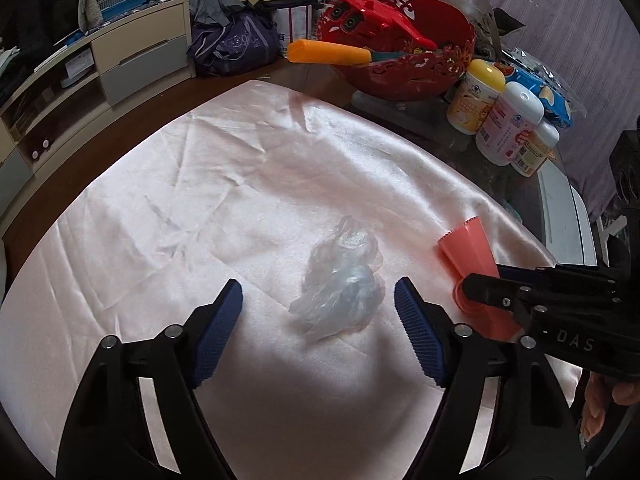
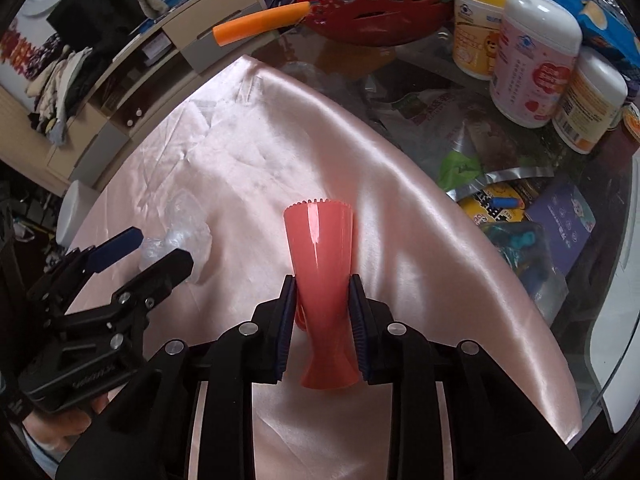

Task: Collect trash
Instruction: 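Grasp the orange-pink cup with the right tool while the left grasps the clear bag, then carry the cup and clear bag over the bin and open both tools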

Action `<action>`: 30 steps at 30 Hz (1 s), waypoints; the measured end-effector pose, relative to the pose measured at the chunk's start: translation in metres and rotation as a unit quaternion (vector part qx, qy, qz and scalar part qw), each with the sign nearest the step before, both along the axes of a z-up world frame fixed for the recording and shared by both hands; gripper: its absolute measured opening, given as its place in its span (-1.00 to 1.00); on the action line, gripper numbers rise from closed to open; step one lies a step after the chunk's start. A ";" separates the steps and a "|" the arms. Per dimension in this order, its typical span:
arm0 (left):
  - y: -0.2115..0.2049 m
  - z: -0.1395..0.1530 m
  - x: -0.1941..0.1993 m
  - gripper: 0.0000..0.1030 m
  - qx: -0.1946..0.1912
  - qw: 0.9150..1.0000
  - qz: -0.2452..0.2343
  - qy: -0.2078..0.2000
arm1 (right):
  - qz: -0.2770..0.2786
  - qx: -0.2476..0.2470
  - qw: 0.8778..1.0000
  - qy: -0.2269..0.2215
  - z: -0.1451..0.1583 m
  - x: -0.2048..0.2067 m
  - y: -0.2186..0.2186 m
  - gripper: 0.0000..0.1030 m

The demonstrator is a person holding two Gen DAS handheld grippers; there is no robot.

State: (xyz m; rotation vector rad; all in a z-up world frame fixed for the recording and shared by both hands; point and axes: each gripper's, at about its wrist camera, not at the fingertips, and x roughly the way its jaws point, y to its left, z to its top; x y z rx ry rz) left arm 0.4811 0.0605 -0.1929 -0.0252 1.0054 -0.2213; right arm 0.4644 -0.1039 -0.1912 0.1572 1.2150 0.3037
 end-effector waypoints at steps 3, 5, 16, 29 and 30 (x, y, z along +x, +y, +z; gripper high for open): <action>-0.007 -0.003 0.003 -0.20 -0.006 1.000 -0.011 0.010 | -0.005 -0.006 1.000 -0.001 0.002 -0.011 -0.012 -0.47; -0.012 -0.005 0.001 -0.43 -0.007 1.000 -0.017 0.019 | -0.006 -0.004 1.000 0.002 0.004 -0.021 -0.017 -0.47; -0.031 0.037 -0.077 -0.59 -0.013 1.000 0.000 0.011 | -0.004 0.002 0.999 -0.049 0.052 -0.087 -0.048 -0.47; -0.112 0.053 -0.216 -0.59 -0.023 0.998 -0.066 -0.003 | -0.056 -0.024 0.995 -0.081 0.051 -0.209 -0.138 -0.47; -0.119 0.050 -0.226 -0.59 -0.025 0.997 -0.075 -0.003 | -0.062 -0.030 0.994 -0.080 0.047 -0.219 -0.145 -0.47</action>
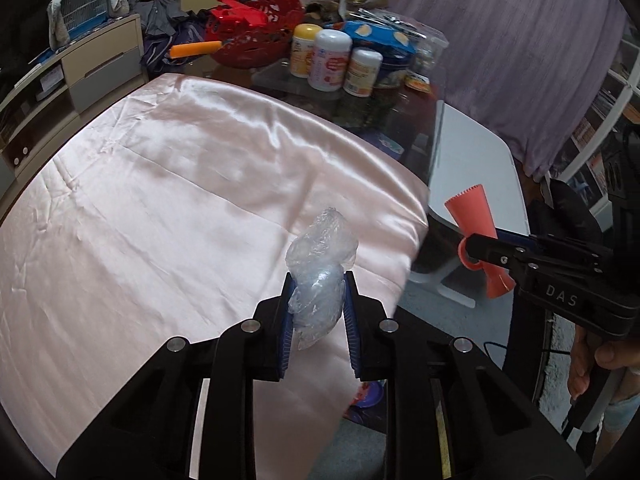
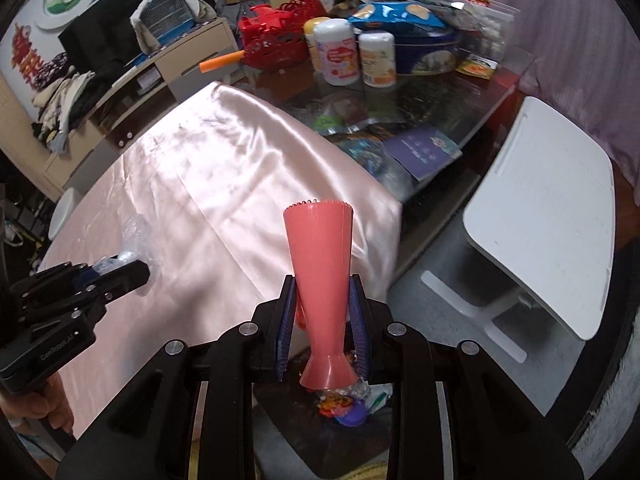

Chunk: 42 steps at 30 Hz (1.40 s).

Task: Collect trash
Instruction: 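Carry the cup and clear bag over the bin and open both tools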

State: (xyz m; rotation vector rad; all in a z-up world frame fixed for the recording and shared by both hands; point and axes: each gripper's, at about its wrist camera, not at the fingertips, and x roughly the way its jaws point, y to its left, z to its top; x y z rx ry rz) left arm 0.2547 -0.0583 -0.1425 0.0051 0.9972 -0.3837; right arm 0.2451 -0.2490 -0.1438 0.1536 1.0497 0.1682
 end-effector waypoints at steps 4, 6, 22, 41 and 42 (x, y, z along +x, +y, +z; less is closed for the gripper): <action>-0.024 -0.019 -0.036 -0.59 -0.004 1.000 -0.029 0.009 | -0.027 -0.013 1.000 0.004 -0.018 -0.036 -0.026 -0.47; -0.033 -0.031 -0.049 -0.59 -0.004 0.999 -0.038 0.021 | -0.036 -0.012 0.999 0.011 -0.028 -0.052 -0.035 -0.47; -0.080 -0.112 -0.093 -0.56 0.017 0.994 -0.078 0.077 | -0.049 0.059 0.995 0.071 -0.093 -0.108 -0.040 -0.44; -0.071 -0.065 -0.094 0.64 0.026 0.998 -0.063 0.018 | -0.095 0.052 0.994 -0.003 -0.043 -0.105 -0.069 0.27; -0.067 -0.056 -0.096 0.73 0.026 0.998 -0.058 0.009 | -0.100 0.048 0.994 -0.019 -0.035 -0.108 -0.071 0.52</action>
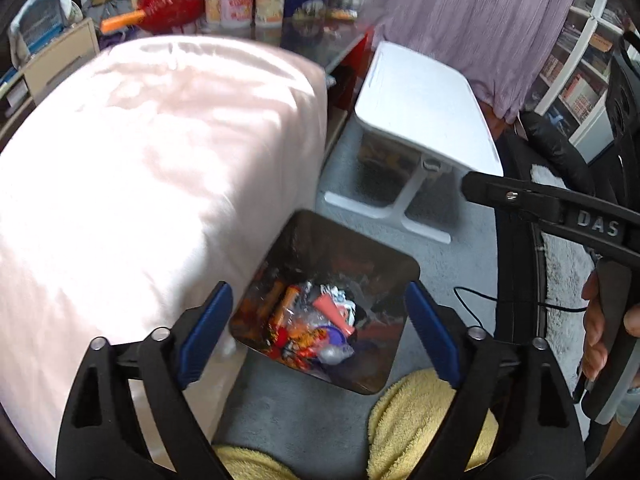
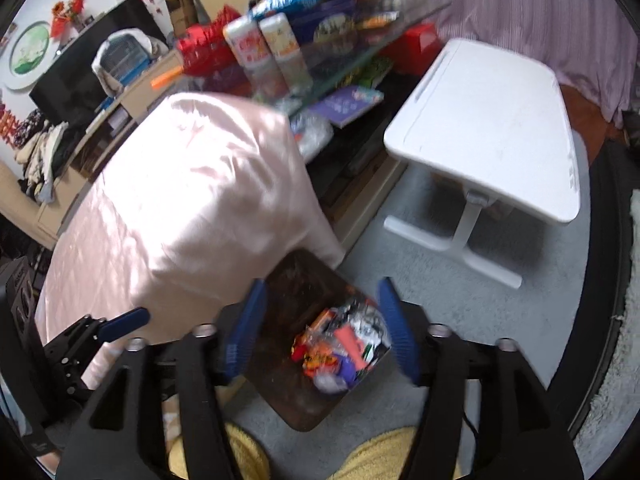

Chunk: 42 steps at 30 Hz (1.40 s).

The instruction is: Collect trash

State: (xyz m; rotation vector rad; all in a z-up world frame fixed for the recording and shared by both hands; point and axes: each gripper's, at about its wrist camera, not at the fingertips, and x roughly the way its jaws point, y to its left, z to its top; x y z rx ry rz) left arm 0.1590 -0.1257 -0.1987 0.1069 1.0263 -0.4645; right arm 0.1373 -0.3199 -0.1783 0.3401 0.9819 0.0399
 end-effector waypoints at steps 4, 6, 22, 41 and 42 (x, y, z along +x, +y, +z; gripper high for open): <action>0.019 0.038 -0.007 0.84 -0.002 0.999 0.020 -0.034 | -0.022 -0.035 0.997 -0.065 0.041 -0.018 -0.003 0.93; 0.030 0.058 -0.013 0.84 -0.005 0.998 0.034 -0.056 | -0.032 -0.057 0.993 -0.099 0.062 -0.030 -0.001 0.93; 0.078 0.180 -0.063 0.84 -0.041 0.962 0.111 -0.245 | -0.101 -0.200 0.932 -0.286 0.175 -0.104 0.034 0.94; 0.083 0.200 -0.077 0.84 -0.045 0.953 0.124 -0.272 | -0.120 -0.195 0.928 -0.295 0.198 -0.112 0.044 0.94; 0.083 0.200 -0.078 0.84 -0.045 0.953 0.124 -0.273 | -0.121 -0.194 0.928 -0.295 0.198 -0.113 0.044 0.94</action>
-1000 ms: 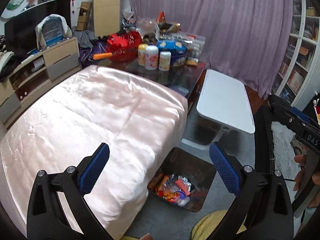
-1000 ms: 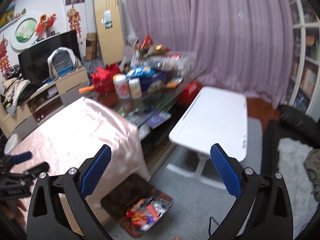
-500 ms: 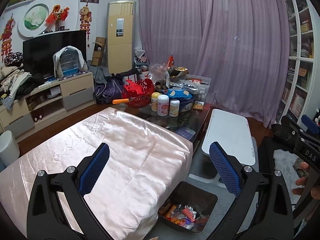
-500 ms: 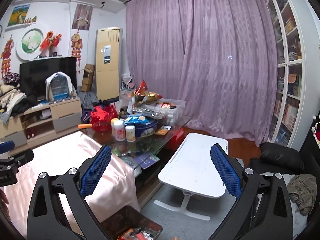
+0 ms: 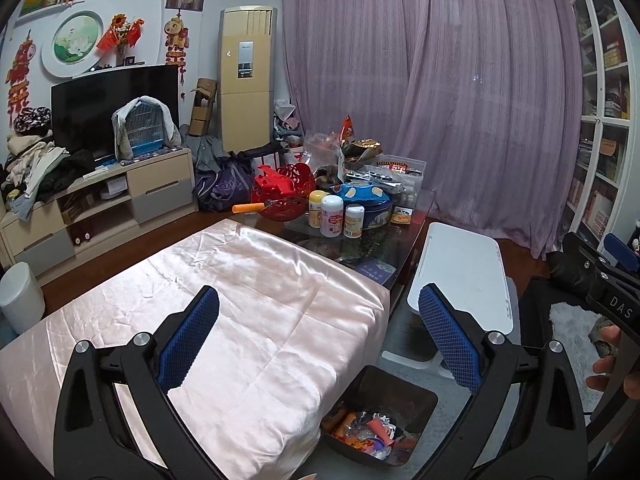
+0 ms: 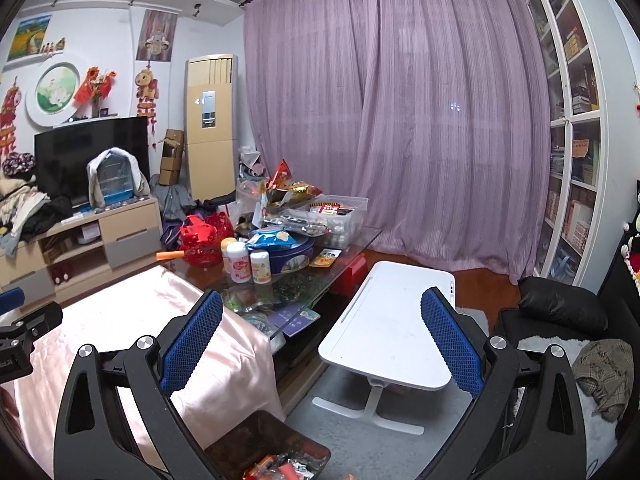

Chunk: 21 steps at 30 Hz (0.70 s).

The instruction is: Collect trash

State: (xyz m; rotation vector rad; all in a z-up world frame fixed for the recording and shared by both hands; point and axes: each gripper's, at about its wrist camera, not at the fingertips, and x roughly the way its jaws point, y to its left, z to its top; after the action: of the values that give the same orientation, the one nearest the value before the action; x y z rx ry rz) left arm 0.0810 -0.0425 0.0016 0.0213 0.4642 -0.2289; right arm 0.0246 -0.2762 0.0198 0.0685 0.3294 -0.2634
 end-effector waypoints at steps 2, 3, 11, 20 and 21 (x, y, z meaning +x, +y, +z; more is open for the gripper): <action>0.001 0.000 -0.001 0.84 0.000 1.000 0.000 -0.001 | 0.000 0.002 1.000 0.000 0.001 0.000 0.001 0.94; 0.000 0.001 0.000 0.84 -0.001 1.000 0.000 0.000 | 0.000 0.001 1.000 0.001 0.001 -0.001 0.001 0.94; 0.000 0.006 -0.007 0.84 -0.005 1.000 -0.002 -0.009 | 0.002 -0.003 1.000 0.001 0.001 -0.003 0.003 0.94; -0.003 0.009 -0.010 0.84 -0.008 1.000 -0.012 -0.011 | 0.000 -0.002 1.000 0.001 0.003 -0.001 0.003 0.94; -0.004 0.009 -0.010 0.84 -0.007 1.000 -0.012 -0.012 | 0.000 -0.002 1.000 0.001 0.004 0.000 0.003 0.94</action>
State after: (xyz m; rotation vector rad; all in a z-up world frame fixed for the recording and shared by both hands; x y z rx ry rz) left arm 0.0710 -0.0466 0.0107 0.0162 0.4395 -0.2553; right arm 0.0242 -0.2730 0.0234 0.0642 0.3314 -0.2642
